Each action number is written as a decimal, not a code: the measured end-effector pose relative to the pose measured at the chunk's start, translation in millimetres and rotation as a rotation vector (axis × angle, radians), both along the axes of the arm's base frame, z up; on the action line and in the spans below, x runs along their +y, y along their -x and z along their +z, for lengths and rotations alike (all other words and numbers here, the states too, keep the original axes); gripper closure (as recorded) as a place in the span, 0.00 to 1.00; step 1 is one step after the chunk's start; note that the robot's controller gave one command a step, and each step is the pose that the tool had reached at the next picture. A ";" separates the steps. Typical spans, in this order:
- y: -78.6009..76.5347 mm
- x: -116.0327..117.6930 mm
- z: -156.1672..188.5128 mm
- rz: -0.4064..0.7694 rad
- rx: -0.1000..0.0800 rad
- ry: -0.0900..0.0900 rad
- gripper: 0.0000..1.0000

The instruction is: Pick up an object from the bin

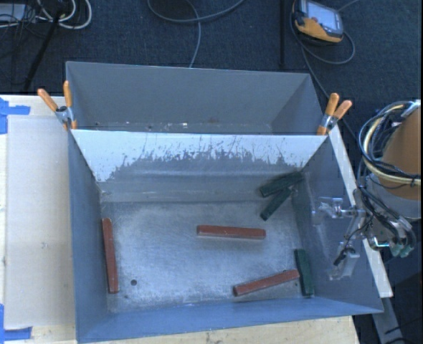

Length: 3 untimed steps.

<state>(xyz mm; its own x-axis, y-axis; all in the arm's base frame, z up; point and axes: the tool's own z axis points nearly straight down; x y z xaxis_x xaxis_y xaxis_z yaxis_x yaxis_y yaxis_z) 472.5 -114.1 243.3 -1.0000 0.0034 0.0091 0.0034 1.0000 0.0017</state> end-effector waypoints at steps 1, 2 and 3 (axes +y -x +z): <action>0.1 32.2 -101.2 0.010 0.000 -0.001 0.00; -4.3 44.1 -175.2 0.059 -0.016 0.001 0.00; -2.7 44.4 -173.6 0.065 -0.010 0.002 1.00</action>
Offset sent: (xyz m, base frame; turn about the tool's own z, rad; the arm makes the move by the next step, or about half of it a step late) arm 0.0017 0.0306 -0.0964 -0.0081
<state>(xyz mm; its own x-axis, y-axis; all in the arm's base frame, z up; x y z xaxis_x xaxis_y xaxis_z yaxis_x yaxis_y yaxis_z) 475.2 -69.7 69.6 -0.9981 -0.0619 -0.0006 -0.0619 0.9981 -0.0003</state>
